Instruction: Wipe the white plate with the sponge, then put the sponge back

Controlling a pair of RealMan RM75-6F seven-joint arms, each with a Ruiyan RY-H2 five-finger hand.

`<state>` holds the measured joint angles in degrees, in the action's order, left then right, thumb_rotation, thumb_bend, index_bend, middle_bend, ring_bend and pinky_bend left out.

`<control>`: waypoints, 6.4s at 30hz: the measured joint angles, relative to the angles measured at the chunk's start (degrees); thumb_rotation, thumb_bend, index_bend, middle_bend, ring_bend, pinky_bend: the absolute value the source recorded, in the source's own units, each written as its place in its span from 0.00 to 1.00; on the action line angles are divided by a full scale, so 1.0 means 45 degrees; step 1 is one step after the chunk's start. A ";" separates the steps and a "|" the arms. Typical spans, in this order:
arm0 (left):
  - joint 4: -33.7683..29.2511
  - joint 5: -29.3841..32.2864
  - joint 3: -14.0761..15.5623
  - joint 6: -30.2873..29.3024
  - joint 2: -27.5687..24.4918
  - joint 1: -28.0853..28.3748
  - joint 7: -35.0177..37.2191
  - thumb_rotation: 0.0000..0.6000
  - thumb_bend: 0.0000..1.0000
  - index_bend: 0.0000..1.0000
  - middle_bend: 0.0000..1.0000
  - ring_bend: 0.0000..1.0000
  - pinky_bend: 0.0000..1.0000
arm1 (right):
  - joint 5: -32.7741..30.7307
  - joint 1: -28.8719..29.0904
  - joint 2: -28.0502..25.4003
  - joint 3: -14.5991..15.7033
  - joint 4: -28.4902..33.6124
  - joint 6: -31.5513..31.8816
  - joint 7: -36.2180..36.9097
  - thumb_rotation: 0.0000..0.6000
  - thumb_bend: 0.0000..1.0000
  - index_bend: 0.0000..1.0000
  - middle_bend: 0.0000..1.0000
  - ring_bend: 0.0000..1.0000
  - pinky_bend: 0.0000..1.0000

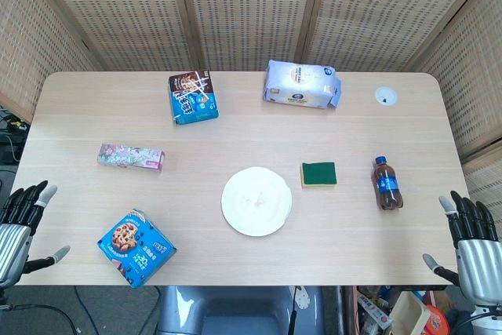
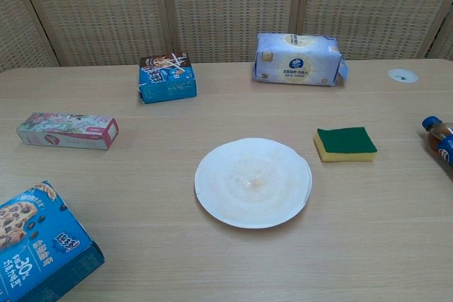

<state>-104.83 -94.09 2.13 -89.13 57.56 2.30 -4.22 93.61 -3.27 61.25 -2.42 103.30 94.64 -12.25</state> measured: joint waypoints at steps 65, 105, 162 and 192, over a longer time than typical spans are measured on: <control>0.0185 0.2648 -0.1109 0.1863 0.0831 0.1102 -0.1395 1.00 0.00 0.00 0.00 0.00 0.00 | -0.4785 1.0681 0.8435 -0.1410 -1.1448 -1.1699 -0.1022 1.00 0.06 0.22 0.24 0.13 0.25; 0.0344 0.3607 -0.1216 0.2651 0.1008 0.1588 -0.1644 1.00 0.00 0.00 0.00 0.00 0.00 | -0.1314 1.3284 0.6955 -0.1180 -0.6993 -1.0347 -0.2969 1.00 0.32 0.47 0.46 0.33 0.46; 0.0544 0.4170 -0.1127 0.3378 0.0833 0.1953 -0.1118 1.00 0.00 0.00 0.00 0.00 0.00 | -0.2499 1.4122 1.0381 0.0132 -1.0161 -1.2440 -0.9785 1.00 0.43 0.56 0.46 0.35 0.46; 0.0559 0.4102 -0.1032 0.3450 0.0773 0.2011 -0.0983 1.00 0.00 0.00 0.00 0.00 0.00 | -0.2793 1.3814 0.9998 0.0515 -0.9886 -1.2080 -1.0808 1.00 0.43 0.56 0.47 0.35 0.46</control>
<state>-102.31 -75.64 -2.51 -73.60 61.04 11.35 -8.64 81.04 58.89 106.25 -0.10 58.82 40.28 -60.88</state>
